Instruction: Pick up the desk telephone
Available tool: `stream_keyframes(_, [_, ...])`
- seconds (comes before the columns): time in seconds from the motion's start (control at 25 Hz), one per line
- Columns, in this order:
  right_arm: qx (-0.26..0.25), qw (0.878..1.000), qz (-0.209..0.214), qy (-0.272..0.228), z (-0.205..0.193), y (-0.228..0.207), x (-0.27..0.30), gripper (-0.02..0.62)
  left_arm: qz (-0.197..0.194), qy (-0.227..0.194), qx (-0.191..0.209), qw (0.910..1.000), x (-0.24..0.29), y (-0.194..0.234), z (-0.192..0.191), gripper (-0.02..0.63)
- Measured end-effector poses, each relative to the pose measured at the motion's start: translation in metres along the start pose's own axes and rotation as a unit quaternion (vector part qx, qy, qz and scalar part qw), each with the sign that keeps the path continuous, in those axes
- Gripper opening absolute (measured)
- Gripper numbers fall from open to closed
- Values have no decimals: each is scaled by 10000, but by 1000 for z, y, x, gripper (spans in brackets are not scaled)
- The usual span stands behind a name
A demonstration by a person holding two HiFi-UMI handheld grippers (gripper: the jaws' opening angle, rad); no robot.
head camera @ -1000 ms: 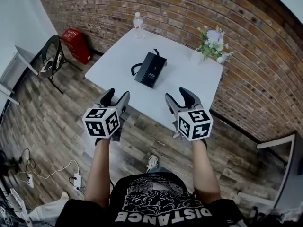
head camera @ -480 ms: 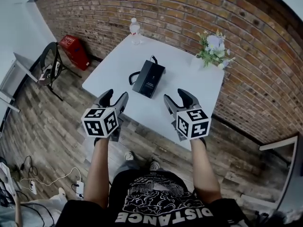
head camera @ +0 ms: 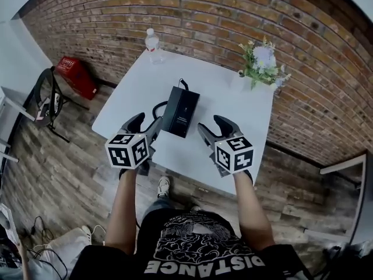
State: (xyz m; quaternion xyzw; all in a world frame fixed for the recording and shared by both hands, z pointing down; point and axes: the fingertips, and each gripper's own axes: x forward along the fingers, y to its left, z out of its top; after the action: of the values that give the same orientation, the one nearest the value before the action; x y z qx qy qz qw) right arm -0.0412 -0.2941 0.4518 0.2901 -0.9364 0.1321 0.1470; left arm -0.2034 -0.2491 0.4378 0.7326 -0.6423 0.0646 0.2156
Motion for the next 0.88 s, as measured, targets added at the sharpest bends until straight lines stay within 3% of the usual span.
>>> stream_keyframes(0.44, [699, 9962, -395, 340, -10, -26, 67, 235, -1062, 784, -4, 9912, 83, 34, -7, 247])
stream_keyframes(0.88, [1355, 9862, -478, 824, -54, -34, 112, 249, -2109, 1754, -549, 9601, 138, 50, -53, 247])
